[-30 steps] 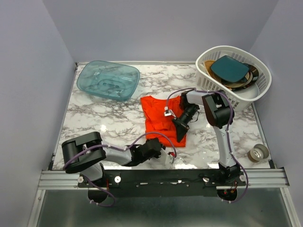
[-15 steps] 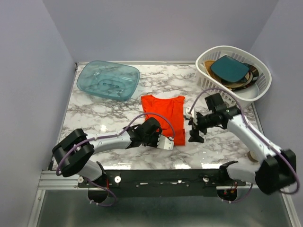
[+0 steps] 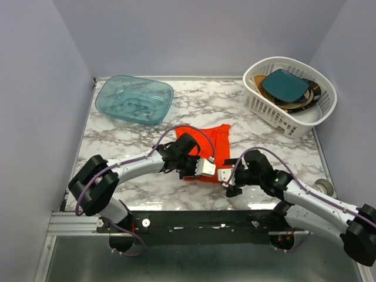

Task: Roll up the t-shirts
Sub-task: Roll the T-shirt to the center of the board.

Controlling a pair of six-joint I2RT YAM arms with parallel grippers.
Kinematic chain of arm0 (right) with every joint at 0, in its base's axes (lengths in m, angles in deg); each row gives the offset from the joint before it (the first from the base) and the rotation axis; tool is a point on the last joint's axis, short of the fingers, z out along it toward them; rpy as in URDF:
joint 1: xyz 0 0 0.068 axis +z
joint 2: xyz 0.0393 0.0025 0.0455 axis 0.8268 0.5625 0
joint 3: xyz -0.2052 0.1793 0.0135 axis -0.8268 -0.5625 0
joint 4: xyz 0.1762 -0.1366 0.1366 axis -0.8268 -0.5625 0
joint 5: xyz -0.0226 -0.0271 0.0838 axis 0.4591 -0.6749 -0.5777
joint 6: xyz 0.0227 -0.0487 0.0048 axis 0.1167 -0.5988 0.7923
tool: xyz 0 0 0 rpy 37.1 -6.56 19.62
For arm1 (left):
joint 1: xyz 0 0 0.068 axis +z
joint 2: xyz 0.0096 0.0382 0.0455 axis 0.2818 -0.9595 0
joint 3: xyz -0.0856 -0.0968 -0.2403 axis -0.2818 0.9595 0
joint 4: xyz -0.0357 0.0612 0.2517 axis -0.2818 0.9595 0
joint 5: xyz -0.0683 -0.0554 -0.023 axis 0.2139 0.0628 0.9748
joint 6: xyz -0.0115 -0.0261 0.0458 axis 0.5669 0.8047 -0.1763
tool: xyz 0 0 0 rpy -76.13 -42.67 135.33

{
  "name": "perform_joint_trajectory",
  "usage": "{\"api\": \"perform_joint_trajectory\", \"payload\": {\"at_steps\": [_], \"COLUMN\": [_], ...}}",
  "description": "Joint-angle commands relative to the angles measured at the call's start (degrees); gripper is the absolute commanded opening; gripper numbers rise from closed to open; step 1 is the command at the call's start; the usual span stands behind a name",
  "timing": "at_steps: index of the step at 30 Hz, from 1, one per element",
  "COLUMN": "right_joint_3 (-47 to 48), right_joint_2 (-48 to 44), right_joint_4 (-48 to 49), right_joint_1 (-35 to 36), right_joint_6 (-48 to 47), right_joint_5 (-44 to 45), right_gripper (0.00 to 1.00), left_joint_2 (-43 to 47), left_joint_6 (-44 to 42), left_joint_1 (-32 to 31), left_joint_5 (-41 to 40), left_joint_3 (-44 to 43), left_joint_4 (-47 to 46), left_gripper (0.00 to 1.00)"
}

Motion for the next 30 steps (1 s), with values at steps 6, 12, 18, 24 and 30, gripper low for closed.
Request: {"api": "perform_joint_trajectory", "payload": {"at_steps": [6, 12, 18, 24, 30], "right_joint_3": [-1.29, -1.91, -3.14, -2.27, 6.25], "right_joint_2": [8.48, 11.84, 13.24, 13.41, 13.24], "right_joint_4": [8.66, 12.53, 16.48, 15.70, -4.84], "right_joint_1": [4.95, 5.66, 6.10, 6.01, 1.45], "right_joint_6": [-0.20, 0.59, 1.82, 5.68, 9.56], "right_joint_5": [3.15, 7.56, 10.45, 11.16, -2.43], "right_gripper": [1.00, 0.93, 0.78, 0.45, 0.20], "left_joint_2": [-1.61, -2.57, -3.72, -4.42, -6.79], "left_joint_6": [3.59, 3.68, 2.46, 0.26, -6.16], "left_joint_1": [2.12, 4.76, 7.30, 8.63, 9.77], "left_joint_5": [8.82, 11.28, 14.88, 16.73, 20.94], "left_joint_3": [-3.21, -4.36, -5.94, -6.90, -12.34], "left_joint_4": [2.58, 3.55, 6.27, 9.17, 23.22], "left_gripper": [0.00, 0.00, 0.00, 0.00, 0.05]}}
